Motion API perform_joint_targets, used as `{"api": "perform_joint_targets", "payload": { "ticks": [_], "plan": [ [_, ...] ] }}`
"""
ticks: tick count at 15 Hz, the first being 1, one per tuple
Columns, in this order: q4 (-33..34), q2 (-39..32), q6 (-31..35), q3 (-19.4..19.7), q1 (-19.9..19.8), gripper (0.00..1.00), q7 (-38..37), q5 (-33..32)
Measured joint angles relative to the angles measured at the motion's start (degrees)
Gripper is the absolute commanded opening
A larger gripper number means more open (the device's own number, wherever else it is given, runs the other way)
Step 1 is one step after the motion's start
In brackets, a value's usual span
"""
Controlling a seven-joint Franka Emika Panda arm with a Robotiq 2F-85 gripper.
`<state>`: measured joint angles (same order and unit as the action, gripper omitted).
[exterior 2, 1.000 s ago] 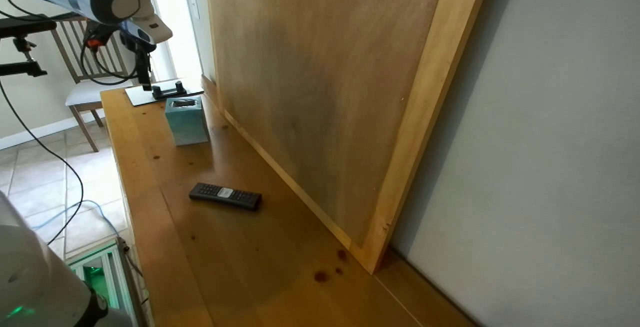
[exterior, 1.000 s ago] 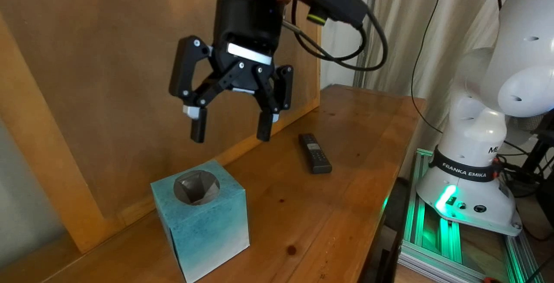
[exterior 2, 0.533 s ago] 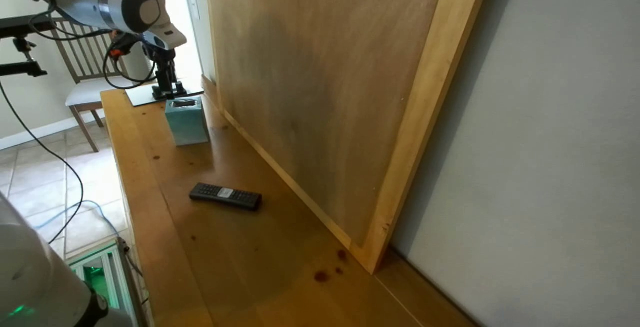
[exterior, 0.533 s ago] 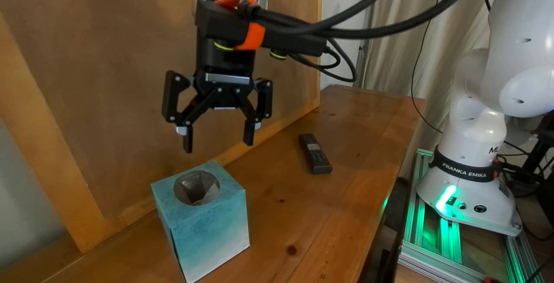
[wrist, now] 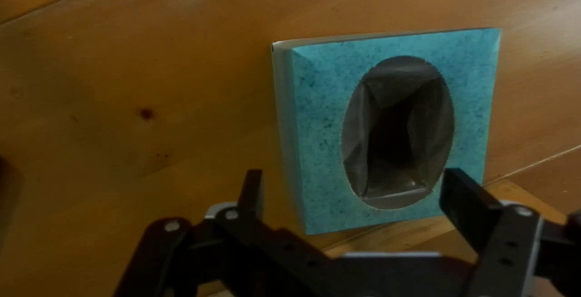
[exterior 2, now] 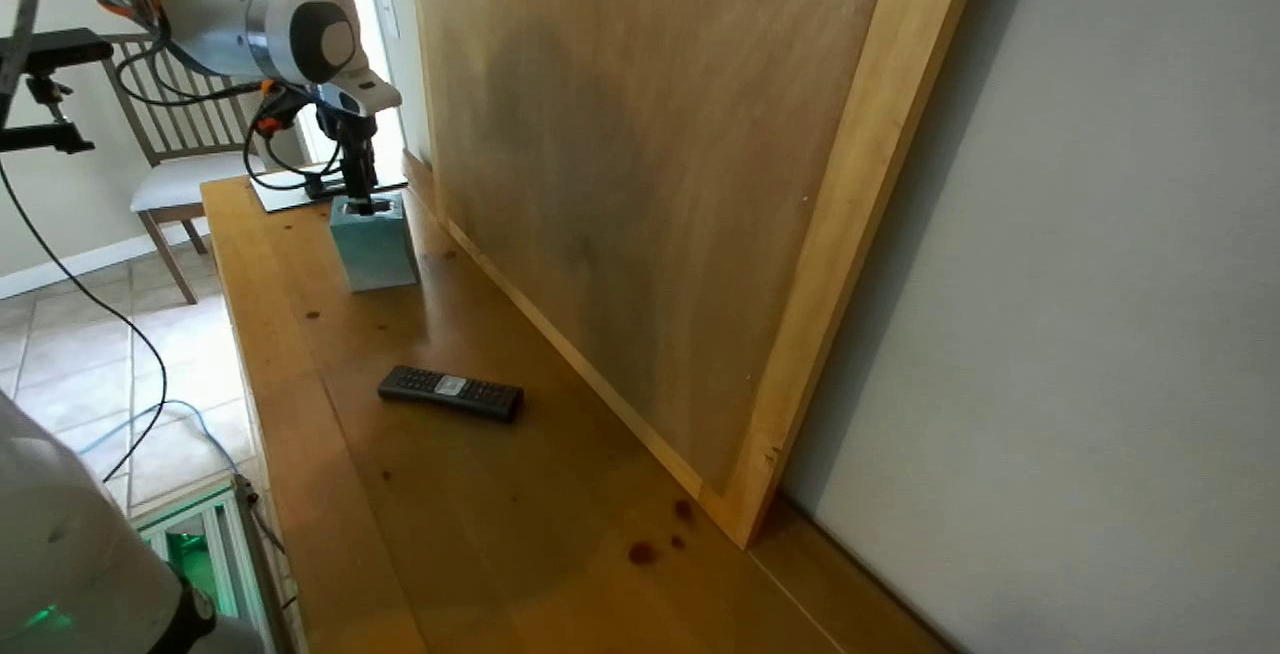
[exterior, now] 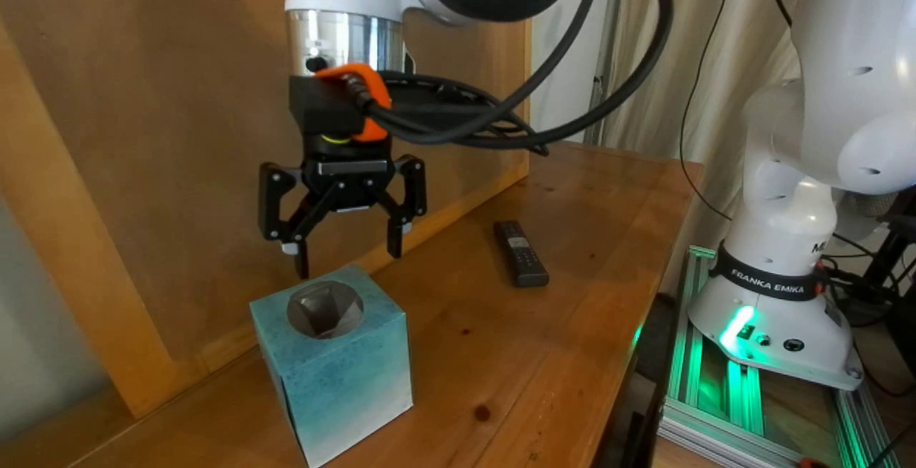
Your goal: Shift the tissue box to the right end of the counter
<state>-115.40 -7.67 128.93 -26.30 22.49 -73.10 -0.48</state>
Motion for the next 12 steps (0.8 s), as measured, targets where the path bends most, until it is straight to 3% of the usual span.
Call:
{"api": "perform_joint_targets", "payload": {
  "ticks": [2, 5, 8, 10, 12],
  "plan": [
    [0.8, -1.7, 0.0, 1.4, 0.9, 1.0, 0.1, -1.2],
    [1.4, -3.4, 0.0, 3.2, 1.7, 0.84, 1.4, -2.0],
    [1.9, -4.7, 0.0, 3.7, 2.1, 0.75, 3.8, -1.9],
    [2.3, -5.2, 0.0, 3.8, 2.4, 0.59, 5.5, -1.8],
    [2.8, -5.4, 0.0, 3.8, 2.7, 0.55, 6.8, -1.7]
  ]
}}
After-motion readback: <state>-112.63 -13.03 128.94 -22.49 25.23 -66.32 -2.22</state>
